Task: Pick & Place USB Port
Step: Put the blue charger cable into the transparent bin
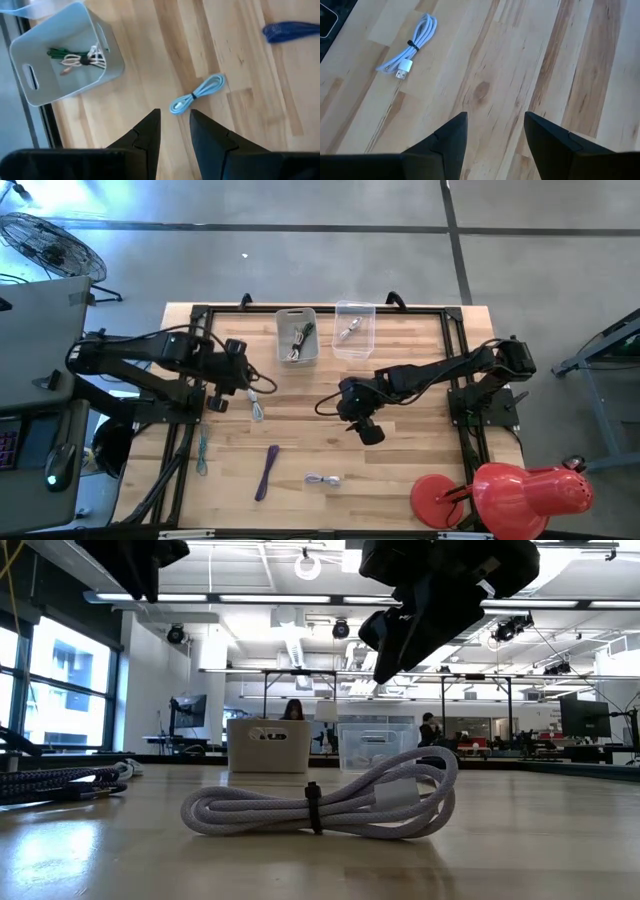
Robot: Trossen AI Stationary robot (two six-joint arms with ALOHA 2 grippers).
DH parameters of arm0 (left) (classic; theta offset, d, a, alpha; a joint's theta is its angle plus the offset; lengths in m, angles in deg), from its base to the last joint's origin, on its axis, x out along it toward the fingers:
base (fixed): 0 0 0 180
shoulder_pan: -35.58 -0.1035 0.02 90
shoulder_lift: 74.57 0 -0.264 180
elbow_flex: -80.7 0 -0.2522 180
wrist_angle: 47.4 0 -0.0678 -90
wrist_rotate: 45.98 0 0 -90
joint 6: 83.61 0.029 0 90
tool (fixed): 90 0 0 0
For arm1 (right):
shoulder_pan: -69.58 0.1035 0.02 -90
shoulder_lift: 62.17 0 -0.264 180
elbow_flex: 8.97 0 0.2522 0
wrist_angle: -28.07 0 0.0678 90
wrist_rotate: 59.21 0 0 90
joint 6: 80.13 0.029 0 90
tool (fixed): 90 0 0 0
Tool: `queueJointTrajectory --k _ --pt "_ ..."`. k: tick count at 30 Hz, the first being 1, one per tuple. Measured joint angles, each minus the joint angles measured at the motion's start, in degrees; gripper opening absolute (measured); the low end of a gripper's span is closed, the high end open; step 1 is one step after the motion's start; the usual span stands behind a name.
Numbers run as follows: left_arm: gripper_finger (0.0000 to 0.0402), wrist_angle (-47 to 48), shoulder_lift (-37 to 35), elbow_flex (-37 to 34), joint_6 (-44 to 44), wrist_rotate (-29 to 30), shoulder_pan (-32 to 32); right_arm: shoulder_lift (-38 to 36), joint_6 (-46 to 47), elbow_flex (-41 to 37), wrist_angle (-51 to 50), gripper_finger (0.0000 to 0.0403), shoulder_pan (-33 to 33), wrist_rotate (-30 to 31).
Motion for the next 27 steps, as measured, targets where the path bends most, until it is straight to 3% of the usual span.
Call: queueJointTrajectory --k 12,18,27 --pt "0.0100 -3.0 0.0 -6.0 5.3 1.0 0.5 0.0 -1.5 0.0 0.0 0.0188 0.0 -1.2" --pt "0.0100 -7.4 0.0 -11.9 19.0 -4.0 0.9 0.0 -1.5 0.0 0.0 0.0188 0.0 -1.6" --pt "0.0100 -13.9 1.1 -20.6 30.8 -4.2 0.9 0.0 -1.5 0.0 0.6 0.0188 0.0 -1.6"
